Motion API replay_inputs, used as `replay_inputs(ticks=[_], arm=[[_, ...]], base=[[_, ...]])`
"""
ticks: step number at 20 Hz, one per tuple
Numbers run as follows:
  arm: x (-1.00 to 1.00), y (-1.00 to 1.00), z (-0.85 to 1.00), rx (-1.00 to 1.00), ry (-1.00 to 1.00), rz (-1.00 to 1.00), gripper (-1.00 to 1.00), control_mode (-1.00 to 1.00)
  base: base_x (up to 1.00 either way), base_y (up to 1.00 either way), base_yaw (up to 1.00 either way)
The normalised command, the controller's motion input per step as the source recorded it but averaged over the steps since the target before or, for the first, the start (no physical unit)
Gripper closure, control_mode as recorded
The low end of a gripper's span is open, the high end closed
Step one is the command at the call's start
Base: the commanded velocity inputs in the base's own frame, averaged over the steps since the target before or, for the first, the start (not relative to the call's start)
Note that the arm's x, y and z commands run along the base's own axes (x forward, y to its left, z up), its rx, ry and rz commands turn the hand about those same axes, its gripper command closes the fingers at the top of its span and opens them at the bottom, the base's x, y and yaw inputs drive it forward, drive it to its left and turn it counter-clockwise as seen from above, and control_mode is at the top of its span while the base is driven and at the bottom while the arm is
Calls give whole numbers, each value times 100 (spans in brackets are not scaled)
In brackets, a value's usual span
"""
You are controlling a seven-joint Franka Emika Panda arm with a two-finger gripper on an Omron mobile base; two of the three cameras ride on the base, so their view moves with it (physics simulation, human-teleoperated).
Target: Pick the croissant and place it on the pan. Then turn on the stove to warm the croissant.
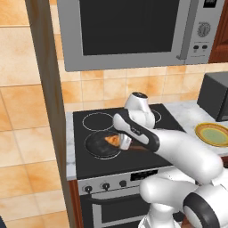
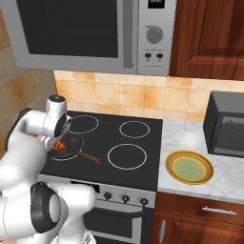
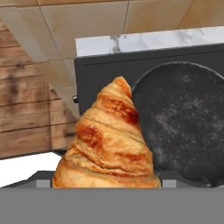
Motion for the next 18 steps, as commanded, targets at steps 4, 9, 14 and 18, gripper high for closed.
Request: replay_inputs(ticks=[4, 9, 14, 18], arm=[[24, 17, -2, 0, 0, 0, 100, -100], [26, 17, -4, 0, 0, 0, 100, -100], [22, 3, -14, 0, 0, 0, 100, -100], [20, 1, -21, 0, 0, 0, 100, -100]], base=[[0, 0, 0], [0, 0, 0], [0, 0, 0], [0, 0, 0]])
